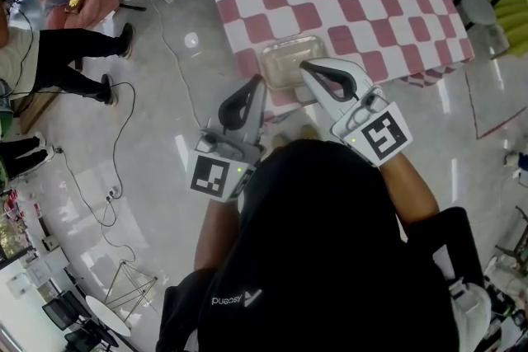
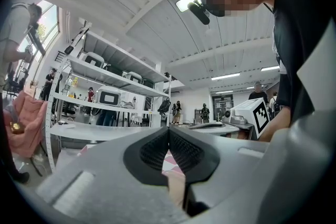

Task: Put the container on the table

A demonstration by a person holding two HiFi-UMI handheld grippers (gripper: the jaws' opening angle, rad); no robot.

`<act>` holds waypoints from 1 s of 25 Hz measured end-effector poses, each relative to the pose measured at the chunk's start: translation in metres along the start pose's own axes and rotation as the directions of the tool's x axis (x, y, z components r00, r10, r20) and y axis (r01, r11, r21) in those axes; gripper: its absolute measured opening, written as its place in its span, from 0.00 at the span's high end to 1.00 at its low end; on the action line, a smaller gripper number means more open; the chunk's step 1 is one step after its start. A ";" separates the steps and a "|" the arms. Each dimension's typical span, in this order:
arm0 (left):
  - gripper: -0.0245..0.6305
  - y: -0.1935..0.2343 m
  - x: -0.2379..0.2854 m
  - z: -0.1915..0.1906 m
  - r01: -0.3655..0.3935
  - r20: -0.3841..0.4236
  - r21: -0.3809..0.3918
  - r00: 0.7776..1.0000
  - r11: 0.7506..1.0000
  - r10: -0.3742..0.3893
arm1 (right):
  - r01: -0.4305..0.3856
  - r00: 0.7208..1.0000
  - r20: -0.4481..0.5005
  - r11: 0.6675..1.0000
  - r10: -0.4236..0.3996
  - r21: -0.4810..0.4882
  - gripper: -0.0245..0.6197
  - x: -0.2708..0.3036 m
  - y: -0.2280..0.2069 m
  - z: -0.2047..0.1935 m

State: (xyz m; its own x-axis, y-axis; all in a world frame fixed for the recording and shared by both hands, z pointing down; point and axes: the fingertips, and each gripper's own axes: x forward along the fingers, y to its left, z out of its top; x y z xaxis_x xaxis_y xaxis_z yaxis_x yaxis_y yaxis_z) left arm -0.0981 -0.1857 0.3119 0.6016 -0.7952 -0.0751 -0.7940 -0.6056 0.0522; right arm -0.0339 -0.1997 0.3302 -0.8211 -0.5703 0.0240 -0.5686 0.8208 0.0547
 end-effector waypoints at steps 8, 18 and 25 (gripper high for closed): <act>0.95 -0.003 0.000 -0.002 0.013 0.005 0.013 1.000 1.000 -0.013 | 0.011 1.000 -0.014 1.000 -0.011 -0.007 0.96 -0.007 0.002 -0.003; 0.95 -0.010 0.004 -0.002 0.035 0.019 0.006 0.999 0.999 -0.035 | -0.001 1.000 -0.021 1.000 0.001 -0.010 0.96 -0.010 0.004 -0.005; 0.95 -0.015 0.006 0.000 0.036 0.033 0.003 0.999 0.999 -0.036 | -0.008 1.000 -0.021 1.000 0.008 -0.016 0.96 -0.014 0.003 -0.007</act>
